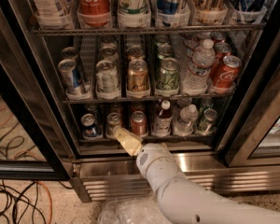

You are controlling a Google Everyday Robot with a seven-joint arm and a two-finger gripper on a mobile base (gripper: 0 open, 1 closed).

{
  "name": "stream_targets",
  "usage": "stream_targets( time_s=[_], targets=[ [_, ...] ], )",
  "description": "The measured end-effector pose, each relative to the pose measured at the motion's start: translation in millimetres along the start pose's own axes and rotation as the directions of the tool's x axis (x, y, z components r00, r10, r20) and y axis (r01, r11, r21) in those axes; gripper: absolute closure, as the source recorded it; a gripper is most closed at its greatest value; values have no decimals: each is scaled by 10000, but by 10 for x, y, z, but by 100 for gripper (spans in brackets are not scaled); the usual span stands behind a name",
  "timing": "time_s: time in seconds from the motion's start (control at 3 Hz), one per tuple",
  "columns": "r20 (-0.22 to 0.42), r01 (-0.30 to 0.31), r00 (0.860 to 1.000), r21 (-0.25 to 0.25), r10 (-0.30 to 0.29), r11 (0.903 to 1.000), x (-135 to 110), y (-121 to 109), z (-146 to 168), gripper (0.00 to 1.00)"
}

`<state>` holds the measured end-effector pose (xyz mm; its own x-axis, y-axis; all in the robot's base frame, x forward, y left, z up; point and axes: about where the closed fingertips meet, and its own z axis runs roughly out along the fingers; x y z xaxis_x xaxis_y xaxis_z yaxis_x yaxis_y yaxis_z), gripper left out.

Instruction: Pick coke can from middle shelf of fridge

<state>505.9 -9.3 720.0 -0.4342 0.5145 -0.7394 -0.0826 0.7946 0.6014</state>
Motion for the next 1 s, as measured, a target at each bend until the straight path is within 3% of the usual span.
stream_targets(
  time_s=[0.33,0.67,1.0],
  targets=[
    [573,358,9977,267,-373,9990,-68,-3,-28,0],
    [1108,2056,9716,416,-2091,9777,86,225,-134,0],
    [1844,3560,9131,741,-3636,9315,124,286,-231,0]
  ],
)
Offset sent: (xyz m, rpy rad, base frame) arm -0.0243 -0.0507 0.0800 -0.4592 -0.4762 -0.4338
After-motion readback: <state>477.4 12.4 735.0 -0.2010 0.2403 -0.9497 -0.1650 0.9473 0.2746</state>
